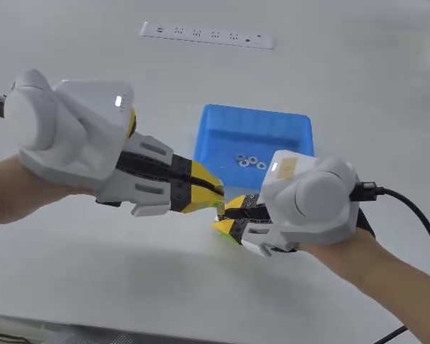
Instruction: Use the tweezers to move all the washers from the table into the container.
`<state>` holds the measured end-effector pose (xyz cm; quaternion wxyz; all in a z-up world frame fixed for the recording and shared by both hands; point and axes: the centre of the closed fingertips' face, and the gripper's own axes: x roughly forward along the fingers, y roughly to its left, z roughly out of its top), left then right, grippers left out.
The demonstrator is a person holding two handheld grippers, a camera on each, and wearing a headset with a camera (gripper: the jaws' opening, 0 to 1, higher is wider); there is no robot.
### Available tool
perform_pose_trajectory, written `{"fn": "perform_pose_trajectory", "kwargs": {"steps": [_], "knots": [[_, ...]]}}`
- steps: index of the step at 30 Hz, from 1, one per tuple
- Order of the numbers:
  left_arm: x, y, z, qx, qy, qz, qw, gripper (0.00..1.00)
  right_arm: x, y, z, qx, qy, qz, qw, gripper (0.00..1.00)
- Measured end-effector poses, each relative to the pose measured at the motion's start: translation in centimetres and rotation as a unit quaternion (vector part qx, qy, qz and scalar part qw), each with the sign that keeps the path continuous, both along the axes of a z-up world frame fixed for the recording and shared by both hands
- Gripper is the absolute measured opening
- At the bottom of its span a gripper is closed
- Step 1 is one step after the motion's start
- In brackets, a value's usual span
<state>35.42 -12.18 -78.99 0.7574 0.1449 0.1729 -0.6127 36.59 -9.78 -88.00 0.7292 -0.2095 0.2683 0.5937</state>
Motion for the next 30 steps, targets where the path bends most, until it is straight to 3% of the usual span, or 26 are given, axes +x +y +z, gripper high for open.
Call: {"fn": "perform_pose_trajectory", "kwargs": {"steps": [11,16,23,30], "knots": [[0.0,0.0,0.3,0.005,-0.003,0.001,1.0000,0.05,-0.2,0.0,0.2,-0.005,-0.013,0.013,0.9998,0.10],[0.1,0.0,1.4,0.004,-0.013,0.001,0.9999,0.05,0.1,-0.1,1.4,0.004,-0.023,0.009,0.9997,0.10],[0.5,-0.2,3.8,0.003,-0.041,-0.007,0.9991,0.05,1.0,-0.4,3.9,0.017,-0.050,-0.001,0.9986,0.10],[1.5,-0.5,6.4,0.005,-0.079,-0.018,0.9967,0.05,2.7,-0.8,6.7,0.024,-0.090,-0.013,0.9956,0.10]]}}
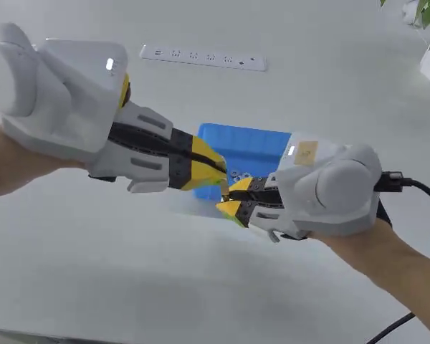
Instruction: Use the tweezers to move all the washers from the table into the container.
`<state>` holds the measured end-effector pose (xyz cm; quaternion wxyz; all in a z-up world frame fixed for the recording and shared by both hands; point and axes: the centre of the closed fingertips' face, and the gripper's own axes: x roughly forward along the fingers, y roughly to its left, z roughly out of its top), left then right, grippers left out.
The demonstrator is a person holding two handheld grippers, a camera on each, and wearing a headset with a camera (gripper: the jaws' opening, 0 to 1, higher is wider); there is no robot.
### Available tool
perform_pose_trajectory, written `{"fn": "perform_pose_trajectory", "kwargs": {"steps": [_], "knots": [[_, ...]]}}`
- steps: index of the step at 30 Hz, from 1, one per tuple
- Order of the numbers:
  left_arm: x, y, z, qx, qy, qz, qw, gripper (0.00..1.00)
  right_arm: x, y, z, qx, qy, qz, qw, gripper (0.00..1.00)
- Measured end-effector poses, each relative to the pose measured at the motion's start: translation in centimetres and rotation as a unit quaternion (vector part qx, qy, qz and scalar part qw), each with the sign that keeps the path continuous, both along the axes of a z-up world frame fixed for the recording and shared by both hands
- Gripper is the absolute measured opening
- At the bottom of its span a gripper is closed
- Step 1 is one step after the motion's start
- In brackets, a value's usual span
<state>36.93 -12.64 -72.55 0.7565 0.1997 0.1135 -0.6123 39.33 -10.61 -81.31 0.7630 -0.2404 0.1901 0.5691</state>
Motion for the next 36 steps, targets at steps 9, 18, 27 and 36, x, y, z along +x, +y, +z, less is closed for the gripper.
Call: {"fn": "perform_pose_trajectory", "kwargs": {"steps": [9,18,27,36], "knots": [[1.8,-0.6,2.3,0.002,-0.038,-0.014,0.9992,0.05,2.3,-0.3,2.5,0.011,-0.032,-0.019,0.9993,0.10],[5.0,-0.4,1.1,0.008,-0.038,-0.008,0.9992,0.05,5.5,-0.2,1.5,0.005,-0.030,-0.036,0.9989,0.10],[7.9,0.5,-2.2,0.026,-0.012,0.001,0.9996,0.05,7.4,1.1,-1.9,-0.012,0.010,-0.042,0.9990,0.10],[8.4,0.3,-3.5,0.021,0.011,0.017,0.9996,0.05,7.8,1.0,-3.3,-0.022,0.035,-0.056,0.9976,0.10]]}}
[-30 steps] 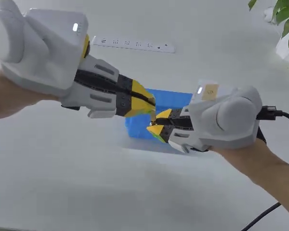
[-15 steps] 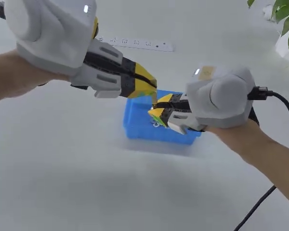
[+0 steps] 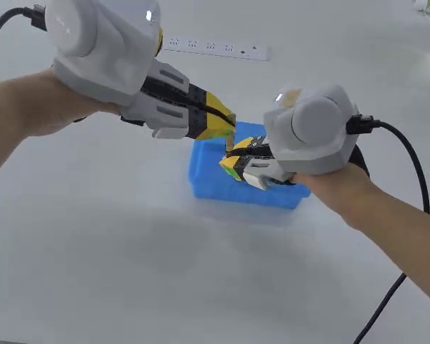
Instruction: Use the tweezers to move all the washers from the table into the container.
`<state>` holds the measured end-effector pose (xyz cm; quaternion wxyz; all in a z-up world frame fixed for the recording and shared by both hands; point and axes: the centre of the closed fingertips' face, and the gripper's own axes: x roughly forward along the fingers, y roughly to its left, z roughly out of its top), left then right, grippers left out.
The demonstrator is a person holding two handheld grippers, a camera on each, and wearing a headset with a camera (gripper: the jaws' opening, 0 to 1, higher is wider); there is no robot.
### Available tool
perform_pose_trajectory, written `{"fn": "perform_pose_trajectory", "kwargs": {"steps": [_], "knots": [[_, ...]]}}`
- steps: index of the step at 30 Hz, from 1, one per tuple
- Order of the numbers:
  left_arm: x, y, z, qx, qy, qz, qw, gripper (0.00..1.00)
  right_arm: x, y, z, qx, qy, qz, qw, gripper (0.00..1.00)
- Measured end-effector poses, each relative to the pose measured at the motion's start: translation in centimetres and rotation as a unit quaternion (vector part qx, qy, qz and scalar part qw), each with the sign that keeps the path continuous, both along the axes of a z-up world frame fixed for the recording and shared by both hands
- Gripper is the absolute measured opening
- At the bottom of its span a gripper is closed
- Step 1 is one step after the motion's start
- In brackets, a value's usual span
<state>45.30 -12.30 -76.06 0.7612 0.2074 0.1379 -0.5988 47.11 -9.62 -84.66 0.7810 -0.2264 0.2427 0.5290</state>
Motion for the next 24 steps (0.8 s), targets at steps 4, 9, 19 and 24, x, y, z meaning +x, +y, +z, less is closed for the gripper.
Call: {"fn": "perform_pose_trajectory", "kwargs": {"steps": [4,9,19,24], "knots": [[-0.2,-0.1,-0.4,0.000,0.005,0.003,1.0000,0.05,0.0,-0.2,-0.2,-0.004,0.000,-0.005,1.0000,0.11],[-0.7,-0.4,-0.3,0.004,0.007,0.008,0.9999,0.05,-0.1,-0.2,-0.1,-0.003,0.001,-0.007,1.0000,0.12],[-1.3,0.0,0.7,-0.002,-0.003,0.023,0.9997,0.05,-0.8,-0.7,1.6,0.007,-0.013,-0.013,0.9998,0.14],[-2.3,-0.4,2.9,-0.032,-0.011,0.017,0.9993,0.05,-1.8,-0.5,4.1,0.042,-0.030,-0.001,0.9987,0.16]]}}
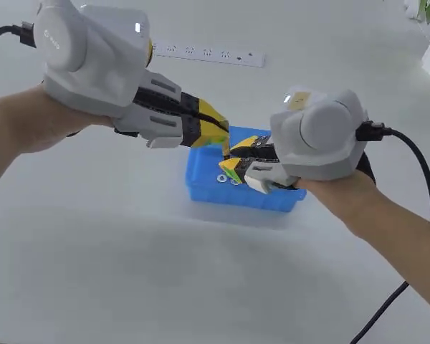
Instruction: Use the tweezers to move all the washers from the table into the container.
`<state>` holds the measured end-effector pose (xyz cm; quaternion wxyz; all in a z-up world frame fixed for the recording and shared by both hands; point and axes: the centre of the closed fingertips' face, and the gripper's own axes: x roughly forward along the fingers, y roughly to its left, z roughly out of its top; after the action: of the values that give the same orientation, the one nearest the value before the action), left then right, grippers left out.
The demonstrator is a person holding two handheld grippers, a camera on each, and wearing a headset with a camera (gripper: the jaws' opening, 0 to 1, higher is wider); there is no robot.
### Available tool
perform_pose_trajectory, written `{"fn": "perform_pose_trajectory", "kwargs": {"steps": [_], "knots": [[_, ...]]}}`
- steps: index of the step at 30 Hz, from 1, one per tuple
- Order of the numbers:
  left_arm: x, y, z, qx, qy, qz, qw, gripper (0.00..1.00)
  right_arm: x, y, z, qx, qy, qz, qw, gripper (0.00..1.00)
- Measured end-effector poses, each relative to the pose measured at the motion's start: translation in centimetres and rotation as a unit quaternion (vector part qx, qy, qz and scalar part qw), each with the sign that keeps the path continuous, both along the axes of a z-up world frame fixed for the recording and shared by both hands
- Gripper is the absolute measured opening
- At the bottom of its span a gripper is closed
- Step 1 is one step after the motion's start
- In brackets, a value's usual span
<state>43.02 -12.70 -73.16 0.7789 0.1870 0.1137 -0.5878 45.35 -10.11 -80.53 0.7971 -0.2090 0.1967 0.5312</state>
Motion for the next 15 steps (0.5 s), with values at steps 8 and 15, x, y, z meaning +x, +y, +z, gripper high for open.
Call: {"fn": "perform_pose_trajectory", "kwargs": {"steps": [8,15], "knots": [[-3.0,-0.5,3.1,-0.043,-0.001,-0.033,0.9985,0.05,-3.7,-0.3,3.7,0.051,-0.012,0.065,0.9965,0.13],[-5.7,-0.3,1.9,-0.023,0.008,-0.033,0.9992,0.05,-6.0,-1.6,3.1,0.017,-0.020,0.069,0.9972,0.12]]}}
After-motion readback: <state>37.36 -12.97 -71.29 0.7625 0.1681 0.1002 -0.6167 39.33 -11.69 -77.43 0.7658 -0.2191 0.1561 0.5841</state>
